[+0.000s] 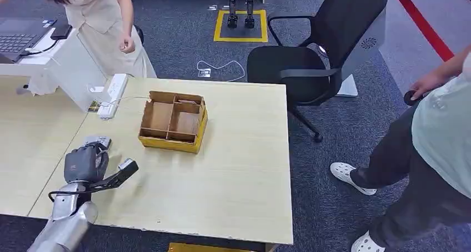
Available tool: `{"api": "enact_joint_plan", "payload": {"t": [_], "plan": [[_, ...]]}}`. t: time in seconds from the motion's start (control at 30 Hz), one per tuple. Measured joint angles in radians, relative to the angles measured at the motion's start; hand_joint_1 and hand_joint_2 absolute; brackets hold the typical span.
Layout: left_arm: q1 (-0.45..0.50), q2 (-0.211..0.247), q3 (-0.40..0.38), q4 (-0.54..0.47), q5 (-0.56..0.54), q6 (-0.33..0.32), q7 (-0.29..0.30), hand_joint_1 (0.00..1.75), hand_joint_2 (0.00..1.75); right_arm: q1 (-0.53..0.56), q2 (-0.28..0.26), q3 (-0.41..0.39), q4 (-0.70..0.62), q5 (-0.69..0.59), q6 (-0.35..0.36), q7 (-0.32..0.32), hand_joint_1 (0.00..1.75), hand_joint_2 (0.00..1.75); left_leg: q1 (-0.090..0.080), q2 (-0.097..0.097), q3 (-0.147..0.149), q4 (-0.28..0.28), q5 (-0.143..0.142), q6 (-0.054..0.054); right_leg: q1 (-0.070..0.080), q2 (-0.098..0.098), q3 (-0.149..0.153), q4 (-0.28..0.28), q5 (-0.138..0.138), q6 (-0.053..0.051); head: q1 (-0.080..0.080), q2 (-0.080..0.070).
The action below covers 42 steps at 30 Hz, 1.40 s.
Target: Pass the card to the sensor for recognition and then transmit it.
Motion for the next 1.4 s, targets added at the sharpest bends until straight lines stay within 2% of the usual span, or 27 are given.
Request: {"api": "enact_joint_plan", "payload": {"t": [0.27,0.53,0.67,0.83,1.0,1.23,1.4], "plan": [[-0.038,0.018,0.017,-0.129,0.001,0.021,-0.022,1.75,1.75,-0.005,0.0,0.0,0.0,0.015,0.007,0.002,0.0,1.75,0.0,0.0,0.0,0.0,0.0,0.0,0.0,0.0,0.0,0.0,0.0,0.0,0.0,0.0],[-0.075,0.011,0.017,-0.155,0.007,0.028,-0.06,1.75,1.75,-0.009,0.0,0.0,0.0,0.02,0.009,0.005,0.0,1.75,0.0,0.0,0.0,0.0,0.0,0.0,0.0,0.0,0.0,0.0,0.0,0.0,0.0,0.0],[-0.091,-0.008,0.016,-0.156,-0.007,0.034,-0.066,1.75,1.75,-0.012,0.0,0.0,0.0,0.028,0.01,0.007,0.0,1.75,0.0,0.0,0.0,0.0,0.0,0.0,0.0,0.0,0.0,0.0,0.0,0.0,0.0,0.0],[-0.152,-0.044,0.012,-0.127,-0.19,0.034,0.01,1.75,1.75,-0.025,0.005,0.004,0.0,0.048,0.018,0.015,0.0,1.75,0.0,0.0,0.0,0.0,0.001,-0.001,0.0,0.0,0.0,0.0,0.001,-0.001,0.0,0.0],[-0.18,-0.075,0.012,-0.109,-0.228,0.034,0.02,1.75,1.75,-0.033,0.01,0.011,0.0,0.055,0.021,0.017,0.0,1.75,0.0,0.0,0.0,0.001,0.001,-0.001,0.0,0.0,0.0,0.0,0.001,-0.001,0.0,0.0],[-0.19,-0.133,0.056,-0.104,-0.256,0.035,-0.081,1.75,1.75,-0.036,0.014,0.019,0.0,0.056,0.021,0.023,0.0,1.75,0.0,0.0,0.0,0.0,0.001,-0.001,0.0,0.0,0.0,0.0,0.001,-0.001,-0.001,0.0],[-0.191,-0.159,0.094,-0.12,-0.265,0.035,-0.098,1.75,1.75,-0.035,0.014,0.02,0.0,0.056,0.021,0.026,0.0,1.75,0.0,0.0,0.0,0.0,0.001,-0.001,0.0,0.0,0.0,0.0,0.001,-0.001,-0.001,0.0]]}}
